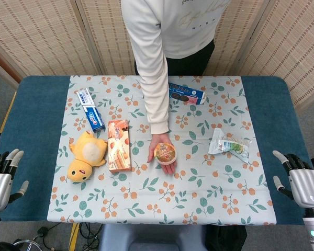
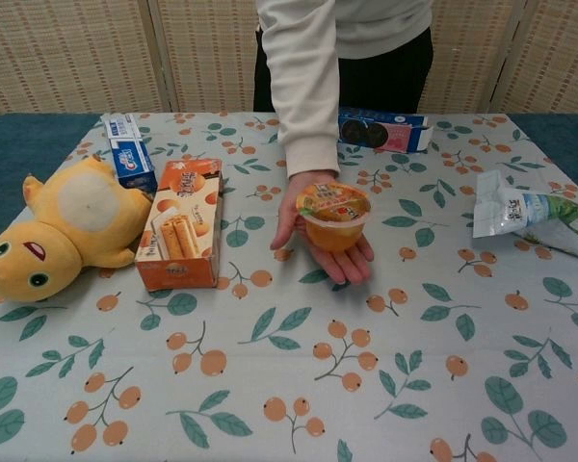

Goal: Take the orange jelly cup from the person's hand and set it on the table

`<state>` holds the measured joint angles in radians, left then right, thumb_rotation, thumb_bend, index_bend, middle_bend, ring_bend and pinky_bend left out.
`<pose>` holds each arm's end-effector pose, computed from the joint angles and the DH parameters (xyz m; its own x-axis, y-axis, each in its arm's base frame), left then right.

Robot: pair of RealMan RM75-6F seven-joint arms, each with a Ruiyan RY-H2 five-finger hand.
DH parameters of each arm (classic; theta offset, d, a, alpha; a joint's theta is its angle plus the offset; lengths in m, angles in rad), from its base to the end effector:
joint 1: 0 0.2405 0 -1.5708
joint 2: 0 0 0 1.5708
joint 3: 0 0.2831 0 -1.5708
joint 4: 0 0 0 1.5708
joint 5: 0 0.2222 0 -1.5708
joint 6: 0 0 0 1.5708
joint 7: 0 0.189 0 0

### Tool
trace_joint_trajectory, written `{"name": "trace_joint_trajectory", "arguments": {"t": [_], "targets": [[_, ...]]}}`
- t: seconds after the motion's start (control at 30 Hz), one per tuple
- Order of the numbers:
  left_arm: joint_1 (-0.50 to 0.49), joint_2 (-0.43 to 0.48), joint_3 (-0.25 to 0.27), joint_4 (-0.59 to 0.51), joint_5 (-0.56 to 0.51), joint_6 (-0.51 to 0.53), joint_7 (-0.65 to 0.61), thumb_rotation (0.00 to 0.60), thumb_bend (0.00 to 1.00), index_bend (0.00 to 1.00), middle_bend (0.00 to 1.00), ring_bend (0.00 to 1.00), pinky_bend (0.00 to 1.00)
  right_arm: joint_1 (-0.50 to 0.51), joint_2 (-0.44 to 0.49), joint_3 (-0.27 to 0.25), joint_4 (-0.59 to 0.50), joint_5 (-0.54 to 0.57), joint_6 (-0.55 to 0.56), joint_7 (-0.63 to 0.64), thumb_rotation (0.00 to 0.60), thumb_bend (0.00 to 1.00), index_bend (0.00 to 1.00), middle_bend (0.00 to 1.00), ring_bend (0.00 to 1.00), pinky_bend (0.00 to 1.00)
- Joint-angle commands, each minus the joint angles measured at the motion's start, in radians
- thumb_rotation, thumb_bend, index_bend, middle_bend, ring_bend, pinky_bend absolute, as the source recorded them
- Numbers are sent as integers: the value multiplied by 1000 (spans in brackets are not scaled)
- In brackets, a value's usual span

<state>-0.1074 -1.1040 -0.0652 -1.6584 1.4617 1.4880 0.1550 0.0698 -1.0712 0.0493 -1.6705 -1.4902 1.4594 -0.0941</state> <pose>-0.3304 0.2392 0.1659 0.5014 -0.0208 0.8650 0.8652 0.0064 -0.5013 -0.3378 -0.2231 0.1663 0.4691 -0.0362 0.8824 -0.8828 0.0078 0.4697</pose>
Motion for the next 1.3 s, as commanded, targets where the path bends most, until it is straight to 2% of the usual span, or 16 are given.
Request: {"name": "trace_joint_trajectory", "arguments": {"t": [0.03,0.5,0.7,0.97,1.1,1.3], "targets": [[1,-1,1,2,1,0,-1,600,321,47,0,13,0,1,2,0,-1,-3,0,2,600,357,166,256,178,334],[9,-8,5,17,5,10,-18,600,321,47,0,14,0,17,14,5,-20,-33,0,-5,600,357,166,256,178,334],[7,-11,6,19,13,9,-24,600,321,47,0,14,0,86,34,18,-66,-91,-61,-17,600,357,166,252,178,334],[11,-18,11,24,19,14,-32,600,321,47,0,13,0,260,43,67,-158,-82,-282,-48,600,346,159,244,178,334],[16,-18,13,25,22,22,-36,600,321,47,0,14,0,355,17,96,-188,-37,-408,-85,600,281,103,202,173,334],[28,-14,15,26,24,38,-43,600,321,47,0,13,0,482,-52,129,-193,62,-568,-135,600,198,5,104,79,331]]}}
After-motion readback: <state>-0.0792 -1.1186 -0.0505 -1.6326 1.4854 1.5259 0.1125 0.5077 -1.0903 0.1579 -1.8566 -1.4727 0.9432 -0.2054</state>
